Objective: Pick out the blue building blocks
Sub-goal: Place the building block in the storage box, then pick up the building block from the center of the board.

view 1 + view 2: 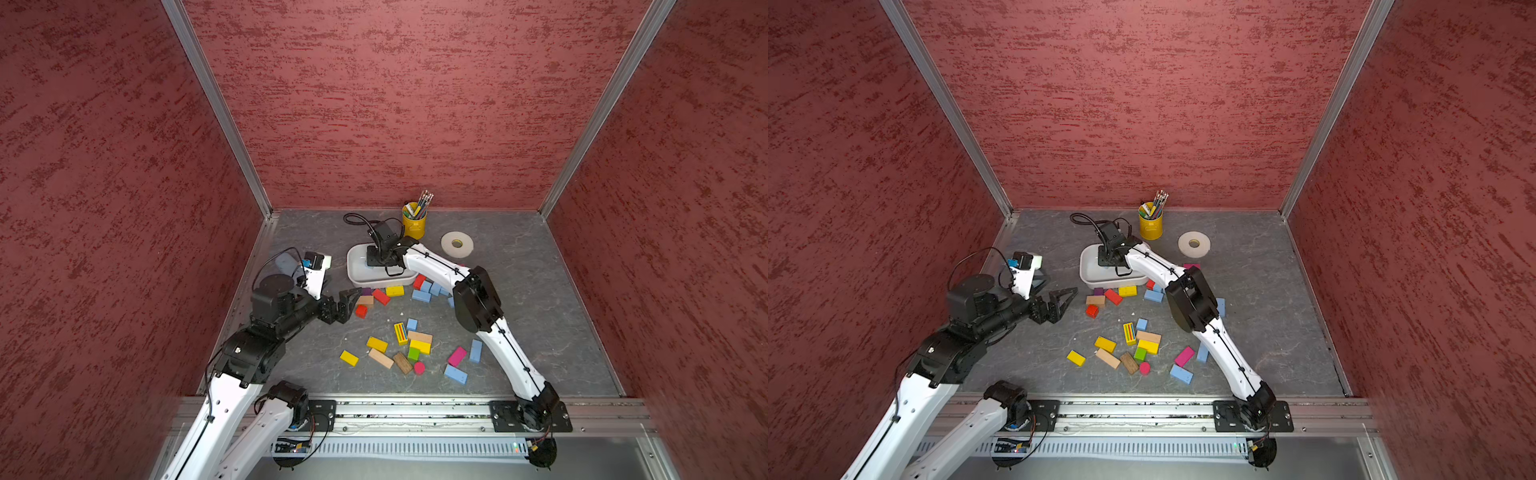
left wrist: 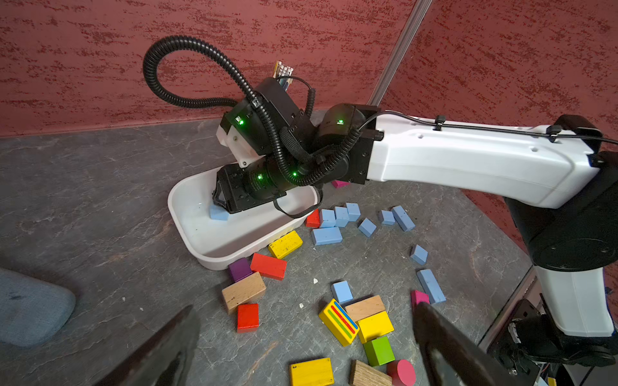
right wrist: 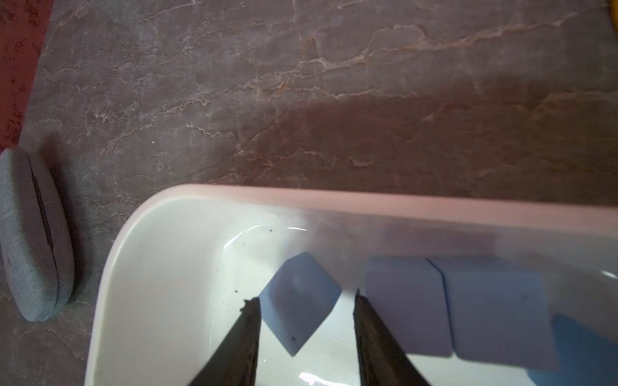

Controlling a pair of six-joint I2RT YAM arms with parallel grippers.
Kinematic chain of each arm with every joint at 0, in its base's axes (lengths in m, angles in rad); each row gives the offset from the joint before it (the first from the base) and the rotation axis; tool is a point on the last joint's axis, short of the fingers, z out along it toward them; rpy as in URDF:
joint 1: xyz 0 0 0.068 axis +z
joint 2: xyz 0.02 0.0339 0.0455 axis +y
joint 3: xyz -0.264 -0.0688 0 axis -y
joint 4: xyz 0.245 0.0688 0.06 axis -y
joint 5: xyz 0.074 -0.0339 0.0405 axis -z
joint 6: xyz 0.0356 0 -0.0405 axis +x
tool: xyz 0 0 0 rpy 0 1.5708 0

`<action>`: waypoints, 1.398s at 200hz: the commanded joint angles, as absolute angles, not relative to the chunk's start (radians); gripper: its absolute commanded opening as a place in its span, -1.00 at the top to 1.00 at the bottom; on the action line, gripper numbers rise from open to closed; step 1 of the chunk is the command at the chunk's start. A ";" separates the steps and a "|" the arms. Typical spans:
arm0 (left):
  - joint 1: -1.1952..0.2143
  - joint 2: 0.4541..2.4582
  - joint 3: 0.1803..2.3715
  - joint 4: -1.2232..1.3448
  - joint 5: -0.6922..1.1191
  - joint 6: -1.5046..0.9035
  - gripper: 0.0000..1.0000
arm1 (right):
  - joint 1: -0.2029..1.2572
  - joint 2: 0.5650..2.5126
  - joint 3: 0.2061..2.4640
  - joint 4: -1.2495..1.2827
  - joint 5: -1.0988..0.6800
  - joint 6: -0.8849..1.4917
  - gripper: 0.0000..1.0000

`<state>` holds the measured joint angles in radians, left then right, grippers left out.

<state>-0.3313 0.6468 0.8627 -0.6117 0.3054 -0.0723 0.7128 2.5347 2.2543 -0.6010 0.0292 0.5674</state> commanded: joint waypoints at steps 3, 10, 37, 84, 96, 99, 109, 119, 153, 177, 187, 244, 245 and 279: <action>-0.336 0.640 0.848 -0.590 0.296 -0.060 -0.99 | 0.720 2.520 2.290 -0.571 0.020 0.574 0.00; -0.335 0.640 0.849 -0.591 0.296 -0.059 -0.99 | 0.721 2.508 2.289 -0.568 0.018 0.572 -0.03; -0.335 0.638 0.848 -0.592 0.296 -0.059 -0.99 | 0.727 2.441 2.256 -0.546 0.023 0.562 -0.14; -0.336 0.639 0.848 -0.593 0.291 -0.057 -0.99 | 0.732 2.235 2.042 -0.413 0.045 0.558 -0.35; -0.336 0.638 0.848 -0.592 0.292 -0.057 -0.99 | 0.732 2.181 1.978 -0.380 0.051 0.558 -0.40; -0.336 0.638 0.848 -0.592 0.291 -0.057 -0.99 | 0.731 2.166 1.964 -0.374 0.053 0.557 -0.41; -0.336 0.636 0.848 -0.593 0.291 -0.058 -1.00 | 0.732 2.121 1.917 -0.357 0.061 0.553 -0.45; -0.336 0.638 0.848 -0.593 0.291 -0.057 -0.99 | 0.731 2.077 1.868 -0.342 0.075 0.547 -0.48; -0.336 0.640 0.848 -0.591 0.296 -0.057 -0.99 | 0.732 1.934 1.704 -0.294 0.141 0.530 -0.56; -0.336 0.641 0.848 -0.591 0.297 -0.057 -1.00 | 0.732 1.847 1.605 -0.273 0.178 0.528 -0.61; -0.336 0.642 0.847 -0.589 0.298 -0.058 -0.99 | 0.732 1.819 1.572 -0.271 0.187 0.526 -0.64; -0.336 0.652 0.848 -0.584 0.317 -0.054 -0.99 | 0.729 1.689 1.434 -0.289 0.251 0.517 -0.74; -0.336 0.652 0.848 -0.584 0.318 -0.054 -0.99 | 0.728 1.687 1.432 -0.290 0.252 0.517 -0.74; -0.336 0.657 0.849 -0.586 0.322 -0.052 -0.99 | 0.718 1.623 1.364 -0.322 0.291 0.509 -0.77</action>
